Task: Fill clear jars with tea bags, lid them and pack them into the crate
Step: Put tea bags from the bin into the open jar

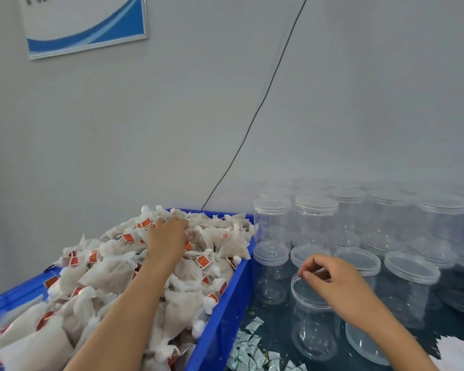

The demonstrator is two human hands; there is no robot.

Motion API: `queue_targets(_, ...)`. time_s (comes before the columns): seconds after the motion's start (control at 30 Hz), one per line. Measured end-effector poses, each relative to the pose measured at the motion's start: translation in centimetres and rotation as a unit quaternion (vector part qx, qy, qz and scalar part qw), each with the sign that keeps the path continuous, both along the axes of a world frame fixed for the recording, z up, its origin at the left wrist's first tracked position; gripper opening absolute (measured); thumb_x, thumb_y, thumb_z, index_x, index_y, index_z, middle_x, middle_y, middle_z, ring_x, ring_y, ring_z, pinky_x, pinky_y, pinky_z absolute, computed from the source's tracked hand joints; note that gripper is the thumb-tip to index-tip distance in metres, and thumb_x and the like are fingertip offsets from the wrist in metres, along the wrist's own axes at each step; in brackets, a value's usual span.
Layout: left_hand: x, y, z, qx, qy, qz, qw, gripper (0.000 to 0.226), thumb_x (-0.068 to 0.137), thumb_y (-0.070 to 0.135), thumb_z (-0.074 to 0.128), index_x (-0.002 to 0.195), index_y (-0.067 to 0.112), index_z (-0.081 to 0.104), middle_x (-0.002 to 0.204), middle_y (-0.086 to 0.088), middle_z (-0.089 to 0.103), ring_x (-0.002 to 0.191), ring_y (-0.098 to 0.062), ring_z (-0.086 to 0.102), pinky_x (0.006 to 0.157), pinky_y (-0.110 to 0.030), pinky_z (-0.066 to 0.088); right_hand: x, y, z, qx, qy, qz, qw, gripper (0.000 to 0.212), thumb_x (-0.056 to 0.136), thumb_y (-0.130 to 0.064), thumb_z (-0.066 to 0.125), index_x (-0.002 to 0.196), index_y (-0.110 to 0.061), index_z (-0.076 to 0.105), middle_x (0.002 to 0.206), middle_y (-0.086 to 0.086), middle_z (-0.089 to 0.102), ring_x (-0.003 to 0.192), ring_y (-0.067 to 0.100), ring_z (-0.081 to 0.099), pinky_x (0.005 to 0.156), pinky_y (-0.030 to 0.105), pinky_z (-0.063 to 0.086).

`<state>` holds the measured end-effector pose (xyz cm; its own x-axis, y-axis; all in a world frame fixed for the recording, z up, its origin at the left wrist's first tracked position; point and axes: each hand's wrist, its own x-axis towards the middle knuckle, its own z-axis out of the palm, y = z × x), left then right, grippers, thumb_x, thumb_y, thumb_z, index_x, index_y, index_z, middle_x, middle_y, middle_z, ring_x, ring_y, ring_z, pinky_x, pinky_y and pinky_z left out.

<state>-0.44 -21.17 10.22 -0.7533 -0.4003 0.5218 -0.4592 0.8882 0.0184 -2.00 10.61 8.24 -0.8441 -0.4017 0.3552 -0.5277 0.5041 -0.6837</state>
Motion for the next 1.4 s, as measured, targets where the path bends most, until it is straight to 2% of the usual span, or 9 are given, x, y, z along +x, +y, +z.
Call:
queue_targets(0.2, 1.2, 3.2, 3.2, 0.105, 0.272, -0.162, 0.943, 0.015, 0.089, 0.029, 0.066, 0.087, 0.015, 0.064, 0.082, 0.002, 0.060, 0.071, -0.015, 0.055, 0.060, -0.026, 0.038, 1.3, -1.8, 0.0, -0.216, -0.098, 0.044, 0.970, 0.012, 0.092, -0.007, 0.057, 0.090, -0.014, 0.066, 0.091, 0.005, 0.070, 0.078, 0.013, 0.069, 0.071, 0.030, 0.058)
queue_targets(0.37, 1.3, 9.4, 2.4, 0.340, 0.024, -0.486, 0.805, 0.015, 0.074, 0.014, 0.082, 0.079, 0.019, 0.069, 0.072, 0.002, 0.064, 0.064, -0.005, 0.056, 0.063, -0.021, 0.050, 2.1, -3.5, -0.8, -0.323, -0.294, 0.132, 0.890, 0.039, 0.084, -0.034, 0.059, 0.121, -0.024, 0.051, 0.112, 0.008, 0.062, 0.090, 0.027, 0.070, 0.066, 0.040, 0.060)
queue_targets(0.5, 0.4, 10.7, 0.8, 0.434, -0.056, -0.528, 0.728, 0.031, 0.080, 0.005, 0.075, 0.106, 0.018, 0.065, 0.105, 0.013, 0.066, 0.083, -0.014, 0.065, 0.073, -0.028, 0.057, 2.6, -4.8, -2.3, -0.356, -0.330, 0.128, 0.865, 0.023, 0.088, 0.003, 0.060, 0.110, -0.003, 0.060, 0.075, 0.010, 0.070, 0.059, 0.019, 0.066, 0.046, 0.027, 0.052)
queue_targets(0.57, -0.1, 9.8, 0.7, 0.438, 0.059, -0.454, 0.774, 0.031, 0.087, 0.006, 0.067, 0.111, 0.024, 0.060, 0.114, 0.015, 0.062, 0.091, -0.017, 0.065, 0.077, -0.030, 0.057, 2.6, -4.9, -2.5, -0.369, -0.350, 0.109, 0.854, 0.015, 0.089, 0.010, 0.054, 0.101, 0.003, 0.061, 0.066, 0.013, 0.066, 0.051, 0.017, 0.061, 0.040, 0.024, 0.046)
queue_targets(0.63, -0.6, 7.7, 0.4, 0.313, 0.163, -0.299, 0.886, 0.034, 0.089, 0.005, 0.059, 0.115, 0.027, 0.057, 0.122, 0.009, 0.059, 0.104, -0.016, 0.059, 0.089, -0.030, 0.051, 2.5, -4.8, -2.4, -0.375, -0.361, 0.103, 0.848, 0.012, 0.091, 0.006, 0.053, 0.097, 0.001, 0.062, 0.066, 0.013, 0.066, 0.052, 0.018, 0.061, 0.040, 0.024, 0.045)
queue_targets(0.77, -1.1, 3.5, -1.8, 0.162, 0.040, -0.085, 0.982, 0.046, 0.092, 0.015, 0.055, 0.137, 0.020, 0.046, 0.140, -0.006, 0.048, 0.125, -0.026, 0.046, 0.105, -0.039, 0.038, 2.3, -4.2, -2.2, -0.380, -0.358, 0.106, 0.846, 0.013, 0.093, 0.003, 0.052, 0.099, 0.001, 0.063, 0.070, 0.014, 0.067, 0.055, 0.020, 0.064, 0.043, 0.027, 0.050)
queue_targets(1.1, -0.2, 5.3, 1.2, 0.213, 0.312, -0.178, 0.909, 0.012, 0.085, 0.031, 0.070, 0.089, 0.023, 0.061, 0.079, 0.014, 0.064, 0.067, -0.009, 0.062, 0.057, -0.026, 0.043, 1.6, -3.6, -2.2, -0.412, -0.380, 0.091, 0.823, 0.017, 0.099, -0.009, 0.046, 0.108, -0.001, 0.060, 0.098, 0.025, 0.065, 0.076, 0.032, 0.072, 0.054, 0.037, 0.059)
queue_targets(1.23, 0.1, 8.6, 2.2, 0.418, 0.179, -0.366, 0.812, 0.009, 0.085, 0.022, 0.071, 0.089, 0.017, 0.064, 0.083, -0.001, 0.068, 0.065, -0.011, 0.065, 0.061, -0.026, 0.056, 1.4, -3.6, -2.6, -0.458, -0.401, 0.104, 0.787, 0.025, 0.100, -0.019, 0.045, 0.116, -0.007, 0.059, 0.114, 0.025, 0.060, 0.097, 0.038, 0.066, 0.062, 0.044, 0.060)
queue_targets(1.4, 0.4, 11.9, 0.3, 0.441, -0.074, -0.516, 0.730, 0.014, 0.084, 0.005, 0.071, 0.095, 0.012, 0.066, 0.085, -0.001, 0.067, 0.078, -0.010, 0.065, 0.072, -0.021, 0.055, 1.8, -4.4, -3.1, -0.456, -0.390, 0.168, 0.782, 0.045, 0.076, -0.028, 0.069, 0.115, -0.009, 0.061, 0.103, 0.019, 0.067, 0.083, 0.028, 0.070, 0.059, 0.036, 0.058)
